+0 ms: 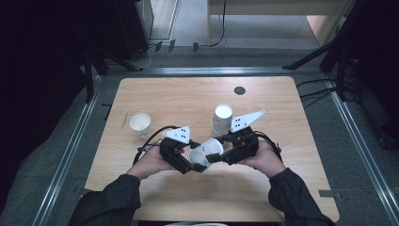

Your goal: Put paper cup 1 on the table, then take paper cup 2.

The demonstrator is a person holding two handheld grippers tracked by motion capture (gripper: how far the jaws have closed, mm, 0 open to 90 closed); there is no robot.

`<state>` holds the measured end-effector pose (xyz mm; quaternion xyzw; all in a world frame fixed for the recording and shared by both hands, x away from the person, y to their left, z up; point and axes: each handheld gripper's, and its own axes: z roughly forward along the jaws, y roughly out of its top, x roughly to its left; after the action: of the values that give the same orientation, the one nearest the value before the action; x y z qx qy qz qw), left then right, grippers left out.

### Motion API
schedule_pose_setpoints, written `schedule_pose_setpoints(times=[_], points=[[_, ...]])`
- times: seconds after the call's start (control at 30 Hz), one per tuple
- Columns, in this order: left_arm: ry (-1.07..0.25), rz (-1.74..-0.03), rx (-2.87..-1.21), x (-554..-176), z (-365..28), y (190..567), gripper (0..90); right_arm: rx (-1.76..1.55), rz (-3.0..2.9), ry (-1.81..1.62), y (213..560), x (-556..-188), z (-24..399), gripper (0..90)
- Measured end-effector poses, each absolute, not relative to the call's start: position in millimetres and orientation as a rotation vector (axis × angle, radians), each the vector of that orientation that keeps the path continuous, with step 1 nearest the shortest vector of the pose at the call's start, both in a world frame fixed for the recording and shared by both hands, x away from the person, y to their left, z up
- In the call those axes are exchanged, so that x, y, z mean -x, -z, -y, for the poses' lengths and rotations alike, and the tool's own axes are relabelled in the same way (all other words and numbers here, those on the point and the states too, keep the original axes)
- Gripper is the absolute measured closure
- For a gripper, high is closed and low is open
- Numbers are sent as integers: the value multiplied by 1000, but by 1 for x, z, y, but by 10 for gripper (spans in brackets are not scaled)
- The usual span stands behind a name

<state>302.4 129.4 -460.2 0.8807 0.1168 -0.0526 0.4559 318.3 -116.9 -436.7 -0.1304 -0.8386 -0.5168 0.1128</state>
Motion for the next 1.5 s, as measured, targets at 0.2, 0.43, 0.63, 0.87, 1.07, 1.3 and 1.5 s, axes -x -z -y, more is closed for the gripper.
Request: schedule_pose_setpoints(times=[0.2,0.43,0.63,0.87,1.07,1.3,1.5], points=[[107,-278,-2189,-301,-129,461,236,375,2480,1498,438,-318,116,349],[105,-288,-2189,-301,-129,461,239,379,2488,1496,438,-318,116,342],[113,-307,-2179,-304,-132,460,238,363,2512,1510,437,-316,115,302],[112,-323,-2171,-305,-139,455,238,344,2568,1509,439,-315,116,273],[113,-333,-2175,-306,-146,451,238,345,2602,1516,441,-314,119,273],[119,-342,-2215,-308,-154,445,238,358,2636,1545,444,-308,128,278],[136,-324,-2252,-310,-157,440,238,365,2657,1523,451,-306,132,283]])
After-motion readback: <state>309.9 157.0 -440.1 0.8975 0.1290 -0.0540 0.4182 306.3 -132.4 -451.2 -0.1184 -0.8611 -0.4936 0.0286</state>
